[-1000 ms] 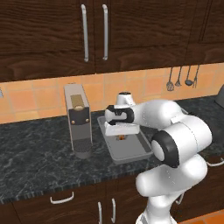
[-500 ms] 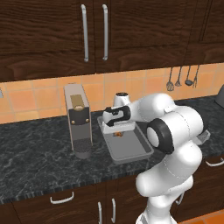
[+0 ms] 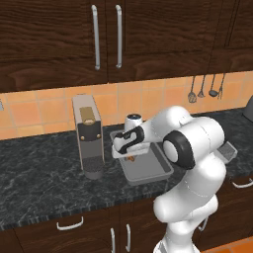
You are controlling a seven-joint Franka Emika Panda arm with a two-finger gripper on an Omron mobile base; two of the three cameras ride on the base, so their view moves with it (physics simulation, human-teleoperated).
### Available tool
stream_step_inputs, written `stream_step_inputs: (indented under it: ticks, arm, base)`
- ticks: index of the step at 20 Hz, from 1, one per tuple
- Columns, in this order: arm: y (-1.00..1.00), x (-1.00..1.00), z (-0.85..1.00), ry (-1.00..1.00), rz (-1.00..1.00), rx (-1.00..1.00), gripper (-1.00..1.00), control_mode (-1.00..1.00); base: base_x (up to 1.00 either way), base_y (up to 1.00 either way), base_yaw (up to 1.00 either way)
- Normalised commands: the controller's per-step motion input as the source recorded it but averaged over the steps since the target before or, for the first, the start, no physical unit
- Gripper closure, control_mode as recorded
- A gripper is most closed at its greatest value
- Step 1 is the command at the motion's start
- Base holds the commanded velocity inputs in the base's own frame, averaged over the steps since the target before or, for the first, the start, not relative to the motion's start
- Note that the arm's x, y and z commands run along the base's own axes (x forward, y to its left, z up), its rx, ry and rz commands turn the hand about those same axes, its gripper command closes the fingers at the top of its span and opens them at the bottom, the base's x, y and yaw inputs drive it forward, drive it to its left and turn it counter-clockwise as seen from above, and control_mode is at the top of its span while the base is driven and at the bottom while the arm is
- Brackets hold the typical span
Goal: Place one sweet potato and one chicken drumstick in each tupperware on the nearby counter, to pack two identical lunches.
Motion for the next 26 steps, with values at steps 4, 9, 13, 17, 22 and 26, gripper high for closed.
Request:
stream_step_inputs:
  ticks: [4,9,13,17,22,26]
  arm:
    - [0.0,0.0,0.0,0.01,0.0,0.0,-1.0,-1.0]
    - [0.0,0.0,0.18,0.01,0.0,-0.01,-1.0,-1.0]
    - [0.0,-0.07,0.26,0.01,0.0,-0.04,-1.0,-1.0]
    - [-0.41,-0.79,0.55,0.08,-0.03,0.0,-1.0,-1.0]
    - [-0.38,-0.72,0.74,0.07,-0.01,0.0,-1.0,-1.0]
    - [-0.09,-1.0,0.64,0.06,0.0,0.0,-1.0,-1.0]
  base:
    - [0.0,0.0,0.0]
    - [0.0,0.0,0.0]
    - [0.0,0.0,0.0]
    - [0.0,0.0,0.0]
    - [0.0,0.0,0.0]
    - [0.0,0.0,0.0]
